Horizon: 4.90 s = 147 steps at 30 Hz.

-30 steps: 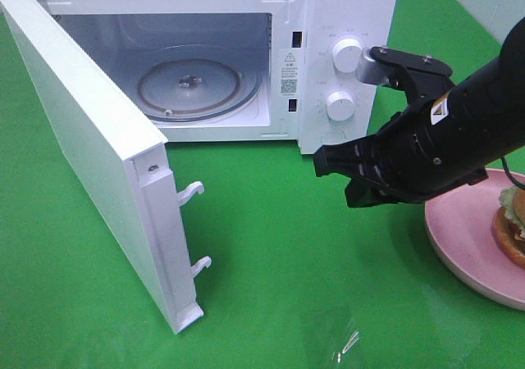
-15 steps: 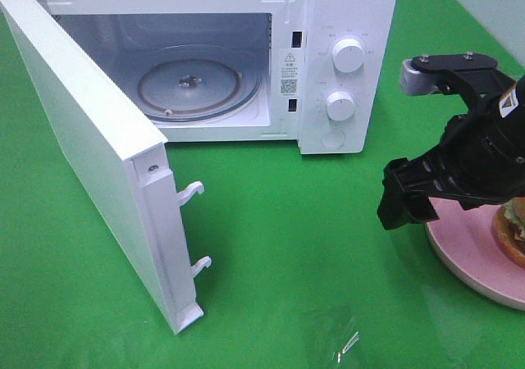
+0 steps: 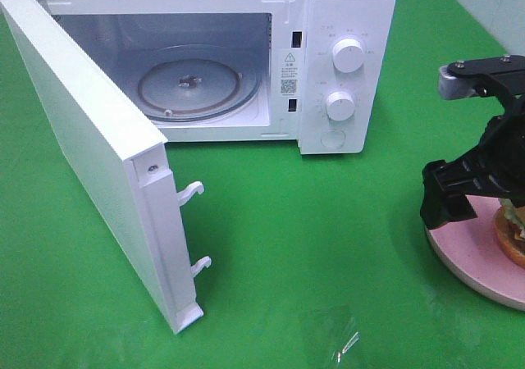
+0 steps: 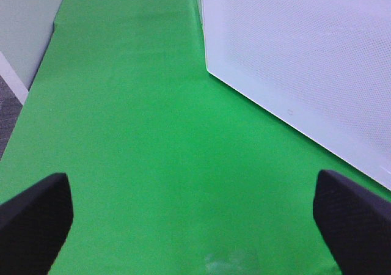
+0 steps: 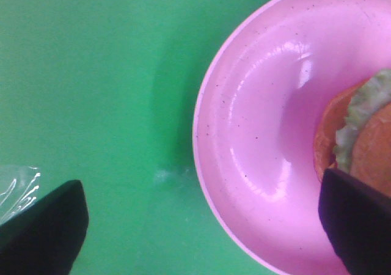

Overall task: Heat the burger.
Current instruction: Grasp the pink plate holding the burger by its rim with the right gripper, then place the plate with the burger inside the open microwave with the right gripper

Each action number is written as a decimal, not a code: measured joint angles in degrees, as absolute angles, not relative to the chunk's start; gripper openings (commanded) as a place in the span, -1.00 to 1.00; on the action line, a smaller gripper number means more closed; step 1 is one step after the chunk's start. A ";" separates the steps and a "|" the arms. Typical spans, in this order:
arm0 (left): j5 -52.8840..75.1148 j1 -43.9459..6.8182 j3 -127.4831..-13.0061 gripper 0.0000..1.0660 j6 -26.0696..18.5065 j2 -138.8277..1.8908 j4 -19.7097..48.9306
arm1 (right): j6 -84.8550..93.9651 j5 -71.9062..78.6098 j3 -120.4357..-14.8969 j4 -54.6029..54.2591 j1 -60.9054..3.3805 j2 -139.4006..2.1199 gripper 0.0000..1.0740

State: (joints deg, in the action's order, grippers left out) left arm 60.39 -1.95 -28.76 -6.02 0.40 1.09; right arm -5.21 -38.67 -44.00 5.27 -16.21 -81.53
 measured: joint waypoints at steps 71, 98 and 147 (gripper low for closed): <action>60.39 -1.95 -28.76 0.88 -6.02 0.40 1.09 | -13.92 -27.67 -44.58 16.90 -16.62 -103.42 -1.00; 60.39 -1.95 -28.76 0.88 -6.02 0.40 1.09 | -27.39 -42.00 -44.23 30.14 -25.50 -101.18 -1.00; 60.39 -1.95 -28.76 0.88 -6.02 0.40 1.09 | -30.19 -51.74 -31.51 32.43 -45.49 -77.12 -1.00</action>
State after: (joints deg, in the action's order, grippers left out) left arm 60.39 -1.95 -28.76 -6.02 0.40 1.09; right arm -30.19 -51.74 -31.51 32.43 -45.49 -77.12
